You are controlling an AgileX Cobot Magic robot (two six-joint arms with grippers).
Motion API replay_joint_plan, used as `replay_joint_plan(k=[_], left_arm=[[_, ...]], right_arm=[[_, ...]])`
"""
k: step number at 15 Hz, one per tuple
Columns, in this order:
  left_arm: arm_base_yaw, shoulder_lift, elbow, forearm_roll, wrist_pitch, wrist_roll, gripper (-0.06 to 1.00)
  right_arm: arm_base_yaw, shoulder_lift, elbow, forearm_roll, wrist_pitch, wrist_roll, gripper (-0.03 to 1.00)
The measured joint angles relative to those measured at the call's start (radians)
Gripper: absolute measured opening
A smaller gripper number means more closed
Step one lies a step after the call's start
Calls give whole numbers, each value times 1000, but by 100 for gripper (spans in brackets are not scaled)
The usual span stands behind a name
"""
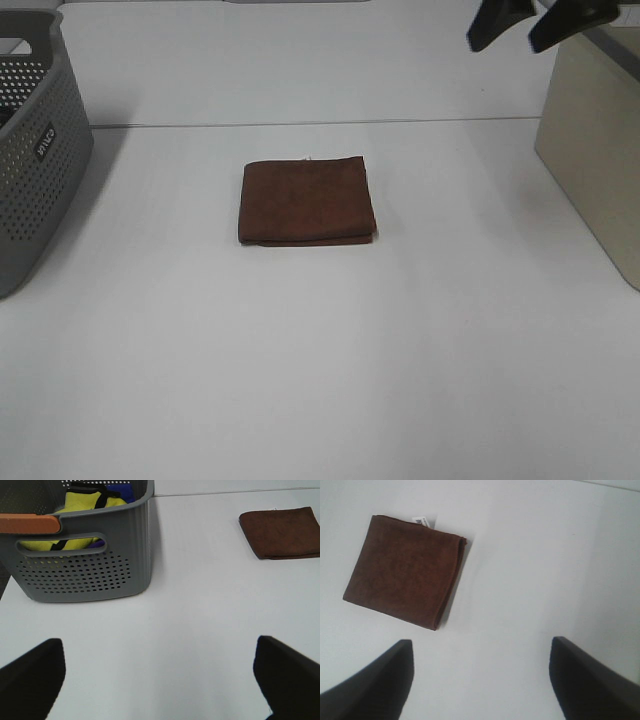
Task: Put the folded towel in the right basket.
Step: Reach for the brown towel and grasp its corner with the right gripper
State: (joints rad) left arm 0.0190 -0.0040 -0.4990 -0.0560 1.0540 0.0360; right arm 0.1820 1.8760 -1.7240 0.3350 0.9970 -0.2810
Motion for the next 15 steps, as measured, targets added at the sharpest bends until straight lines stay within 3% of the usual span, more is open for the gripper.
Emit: replay_joint_plan(k=[2,3,5,12,15], left_arm=[[0,0,0,0,0,0,97],[0,0,0,0,0,0,97],[0,0,0,0,0,0,97],[0,0,0,0,0,0,97],[0,0,0,0,0,0,97]], right_arm=[[31,91,-60,32,24,3,71],[43,236,-149,137,76,5,71],[43,362,-238,209,122,5,71],[43,688,-455,231,149,5,71],[43,740,-472,322,145,-7,71]])
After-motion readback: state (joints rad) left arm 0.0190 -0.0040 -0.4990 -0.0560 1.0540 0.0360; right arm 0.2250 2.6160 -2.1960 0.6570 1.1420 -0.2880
